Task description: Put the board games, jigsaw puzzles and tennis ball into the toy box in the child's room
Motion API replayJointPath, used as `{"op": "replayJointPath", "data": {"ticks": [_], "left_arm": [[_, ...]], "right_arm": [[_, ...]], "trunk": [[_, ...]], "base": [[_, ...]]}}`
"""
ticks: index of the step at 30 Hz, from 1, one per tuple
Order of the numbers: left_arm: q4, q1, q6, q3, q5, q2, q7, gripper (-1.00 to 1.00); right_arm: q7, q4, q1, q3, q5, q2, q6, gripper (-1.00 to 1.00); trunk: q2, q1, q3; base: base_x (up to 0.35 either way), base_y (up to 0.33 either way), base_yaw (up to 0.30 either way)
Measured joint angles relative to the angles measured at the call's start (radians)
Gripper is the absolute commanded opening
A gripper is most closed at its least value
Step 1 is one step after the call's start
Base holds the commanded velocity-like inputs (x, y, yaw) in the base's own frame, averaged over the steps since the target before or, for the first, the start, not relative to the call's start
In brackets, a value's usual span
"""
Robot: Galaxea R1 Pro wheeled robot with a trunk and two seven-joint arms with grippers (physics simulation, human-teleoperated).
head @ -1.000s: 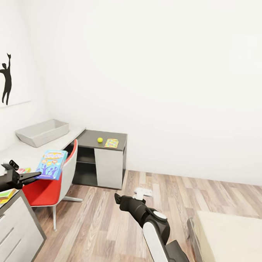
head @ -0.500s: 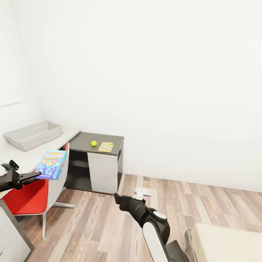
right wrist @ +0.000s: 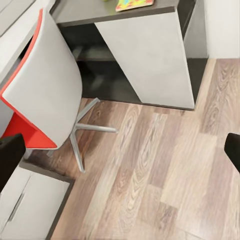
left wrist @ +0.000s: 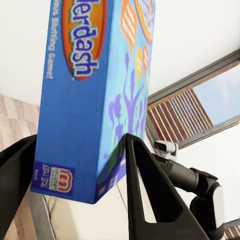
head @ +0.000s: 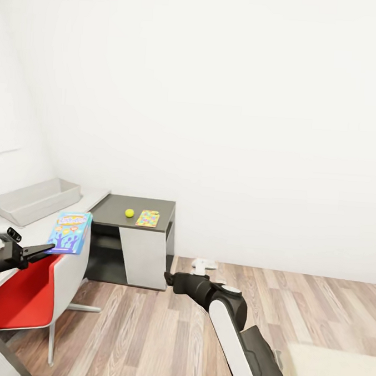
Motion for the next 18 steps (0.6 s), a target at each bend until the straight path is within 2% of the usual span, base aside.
{"op": "replayJointPath", "data": {"ticks": [6, 18], "left_arm": [[0.000, 0.000, 0.000, 0.003, 0.001, -0.002, 0.000, -1.00], [0.000, 0.000, -0.002, 0.003, 0.000, -0.006, 0.000, -1.00]], "right_arm": [[0.001, 0.001, 0.000, -0.014, -0.002, 0.000, -0.009, 1.00], [0.000, 0.001, 0.000, -0.008, -0.002, 0.000, -0.018, 1.00]], "trunk": [[0.000, 0.000, 0.001], [0.000, 0.000, 0.002]], "base": [[0.300, 0.062, 0.070], [0.323, -0.001, 0.270]]}}
